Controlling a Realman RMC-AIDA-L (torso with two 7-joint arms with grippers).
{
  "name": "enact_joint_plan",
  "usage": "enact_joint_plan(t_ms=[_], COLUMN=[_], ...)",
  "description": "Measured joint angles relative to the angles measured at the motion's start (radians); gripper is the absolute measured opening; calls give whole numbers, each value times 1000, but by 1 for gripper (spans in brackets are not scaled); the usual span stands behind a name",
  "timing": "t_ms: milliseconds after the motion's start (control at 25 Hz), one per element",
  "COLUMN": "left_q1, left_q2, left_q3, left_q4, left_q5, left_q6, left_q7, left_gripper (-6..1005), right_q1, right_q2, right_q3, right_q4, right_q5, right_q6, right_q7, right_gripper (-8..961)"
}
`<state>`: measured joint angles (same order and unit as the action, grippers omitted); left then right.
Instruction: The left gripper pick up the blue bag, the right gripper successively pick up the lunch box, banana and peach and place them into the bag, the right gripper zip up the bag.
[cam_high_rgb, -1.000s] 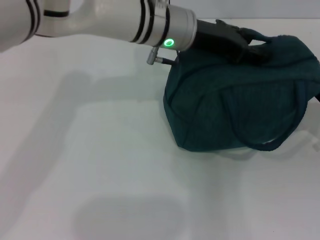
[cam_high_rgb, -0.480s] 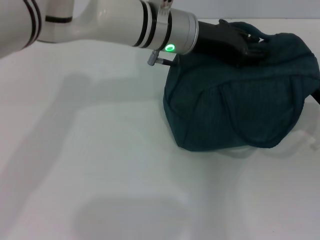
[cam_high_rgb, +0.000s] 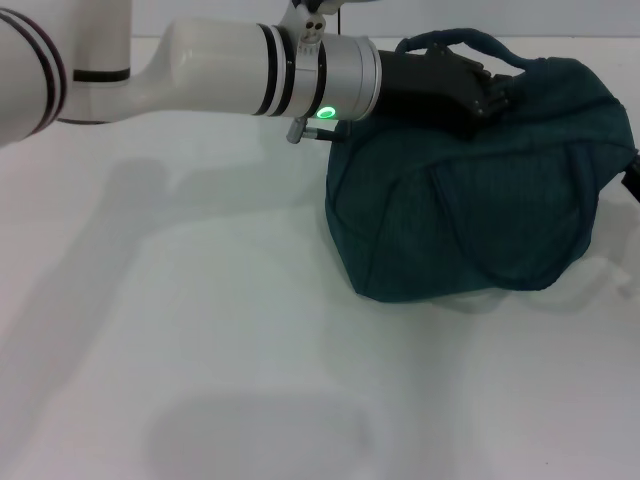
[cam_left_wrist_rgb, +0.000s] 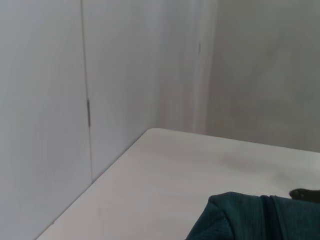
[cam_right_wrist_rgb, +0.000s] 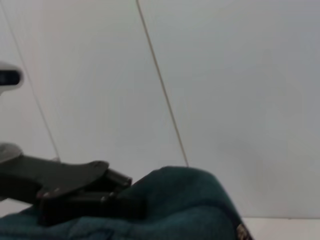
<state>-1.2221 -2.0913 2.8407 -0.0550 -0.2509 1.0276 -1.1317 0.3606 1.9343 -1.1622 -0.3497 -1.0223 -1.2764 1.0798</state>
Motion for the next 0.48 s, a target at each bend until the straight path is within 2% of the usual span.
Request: enact_joint_plan(t_ms=[480], left_q1=[34], left_q2=[3], left_q3=[-1], left_q4=[1], left_q5=[-75], left_q6=[31], left_q7=[54], left_gripper=[84], right_q1=[-7], right_q2=[13], right_q3=[55], right_q4=[11], right_q5=[0], right_q6=[95], right_q7=[7], right_gripper=[18])
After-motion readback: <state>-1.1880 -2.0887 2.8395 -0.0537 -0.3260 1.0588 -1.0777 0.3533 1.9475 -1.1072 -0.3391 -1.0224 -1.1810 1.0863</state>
